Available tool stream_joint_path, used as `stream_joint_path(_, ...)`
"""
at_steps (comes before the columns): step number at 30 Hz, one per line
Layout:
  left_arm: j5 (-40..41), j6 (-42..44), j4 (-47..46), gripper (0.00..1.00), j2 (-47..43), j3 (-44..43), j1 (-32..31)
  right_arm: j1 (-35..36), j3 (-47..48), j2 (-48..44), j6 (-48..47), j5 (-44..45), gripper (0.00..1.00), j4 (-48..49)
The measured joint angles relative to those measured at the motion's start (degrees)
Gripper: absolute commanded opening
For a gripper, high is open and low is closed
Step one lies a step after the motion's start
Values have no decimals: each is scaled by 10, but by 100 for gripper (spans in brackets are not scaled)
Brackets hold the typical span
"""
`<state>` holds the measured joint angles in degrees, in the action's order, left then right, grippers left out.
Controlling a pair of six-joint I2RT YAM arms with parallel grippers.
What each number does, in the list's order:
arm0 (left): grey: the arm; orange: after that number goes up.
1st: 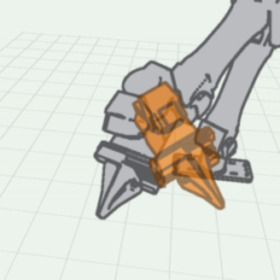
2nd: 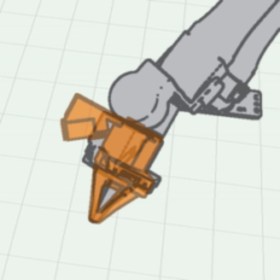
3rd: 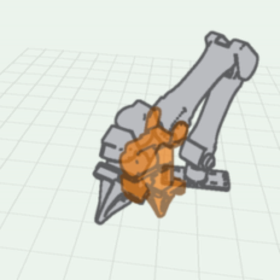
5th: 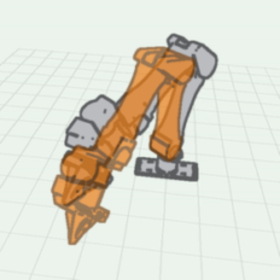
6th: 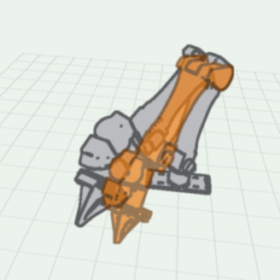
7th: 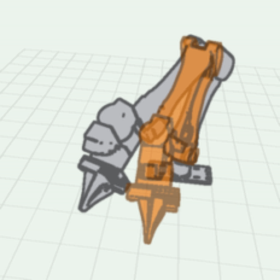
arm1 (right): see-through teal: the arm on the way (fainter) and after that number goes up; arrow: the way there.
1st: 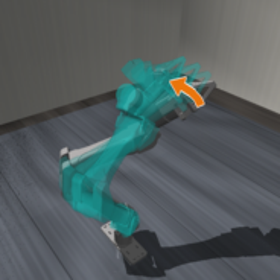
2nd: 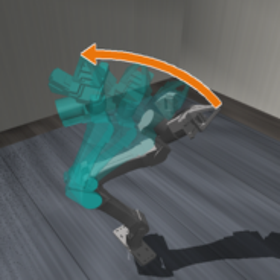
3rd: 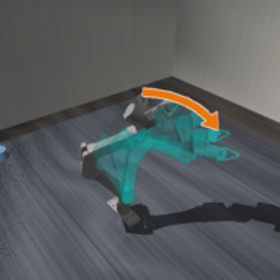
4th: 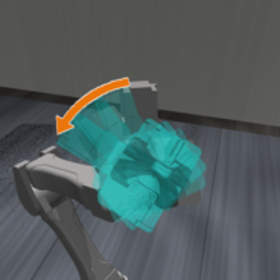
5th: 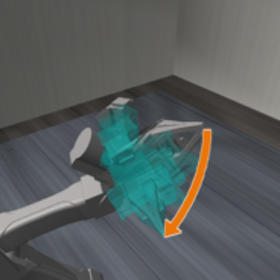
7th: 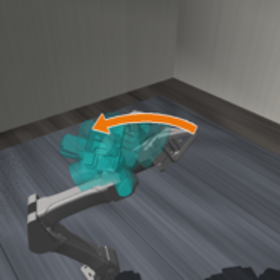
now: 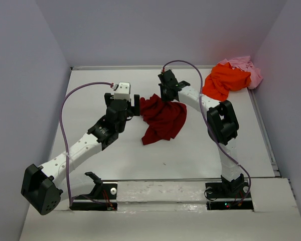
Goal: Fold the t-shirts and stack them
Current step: Flatten out the tshirt
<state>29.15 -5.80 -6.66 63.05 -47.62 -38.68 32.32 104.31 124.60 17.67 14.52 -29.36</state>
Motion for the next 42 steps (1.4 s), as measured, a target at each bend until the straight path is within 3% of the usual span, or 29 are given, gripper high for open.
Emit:
stream_joint_path(9, 0, 0, 0, 99, 0, 0, 0, 0, -1, -30, -21, -2, 0, -5)
stream_joint_path(19, 0, 0, 0, 99, 0, 0, 0, 0, 25, -207, -51, -4, 0, -24)
stream_joint_path(24, -1, 0, -3, 99, 0, 0, 0, 0, 71, -268, -60, -2, 0, -53)
stream_joint_path(35, -2, 0, -4, 99, 0, 0, 0, 0, 196, -290, -78, 6, 0, -133)
stream_joint_path(42, -1, 0, -5, 99, 0, 0, 0, 0, 287, -300, -73, -46, 0, -164)
